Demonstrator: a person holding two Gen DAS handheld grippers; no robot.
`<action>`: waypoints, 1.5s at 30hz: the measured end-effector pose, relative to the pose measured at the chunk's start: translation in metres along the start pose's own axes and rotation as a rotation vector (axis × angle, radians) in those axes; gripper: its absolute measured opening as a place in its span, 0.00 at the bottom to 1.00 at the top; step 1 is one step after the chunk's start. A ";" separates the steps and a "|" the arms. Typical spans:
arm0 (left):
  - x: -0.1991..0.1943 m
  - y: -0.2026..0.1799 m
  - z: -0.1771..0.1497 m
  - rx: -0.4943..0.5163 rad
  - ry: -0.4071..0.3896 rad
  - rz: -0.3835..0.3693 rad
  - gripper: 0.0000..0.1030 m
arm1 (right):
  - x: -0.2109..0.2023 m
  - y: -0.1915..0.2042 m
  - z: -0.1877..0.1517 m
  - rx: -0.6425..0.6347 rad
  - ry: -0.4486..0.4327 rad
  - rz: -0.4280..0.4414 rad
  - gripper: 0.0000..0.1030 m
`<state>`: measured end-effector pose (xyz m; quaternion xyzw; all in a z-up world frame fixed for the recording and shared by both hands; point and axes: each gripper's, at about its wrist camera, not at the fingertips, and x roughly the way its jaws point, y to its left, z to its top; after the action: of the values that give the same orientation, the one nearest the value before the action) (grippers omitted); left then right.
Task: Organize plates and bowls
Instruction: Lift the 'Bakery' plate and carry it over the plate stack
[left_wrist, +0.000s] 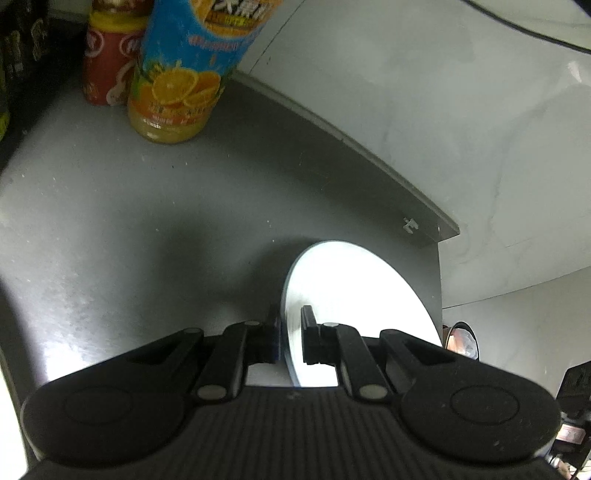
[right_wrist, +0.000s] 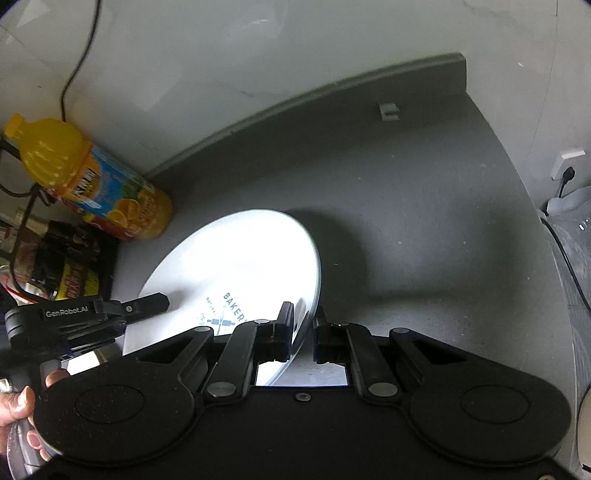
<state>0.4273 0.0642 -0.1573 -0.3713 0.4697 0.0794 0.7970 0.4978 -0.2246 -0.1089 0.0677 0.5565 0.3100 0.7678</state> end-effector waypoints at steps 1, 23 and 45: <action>-0.004 0.002 0.002 0.000 -0.002 -0.005 0.08 | -0.004 0.003 -0.001 -0.002 -0.008 0.003 0.10; -0.110 0.059 -0.007 -0.014 -0.054 0.027 0.08 | -0.020 0.106 -0.055 -0.038 -0.055 0.042 0.10; -0.168 0.176 -0.023 -0.113 -0.055 0.080 0.08 | 0.031 0.210 -0.114 -0.067 0.019 0.076 0.10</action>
<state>0.2360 0.2111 -0.1194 -0.3941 0.4568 0.1479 0.7837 0.3169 -0.0674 -0.0817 0.0601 0.5503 0.3582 0.7518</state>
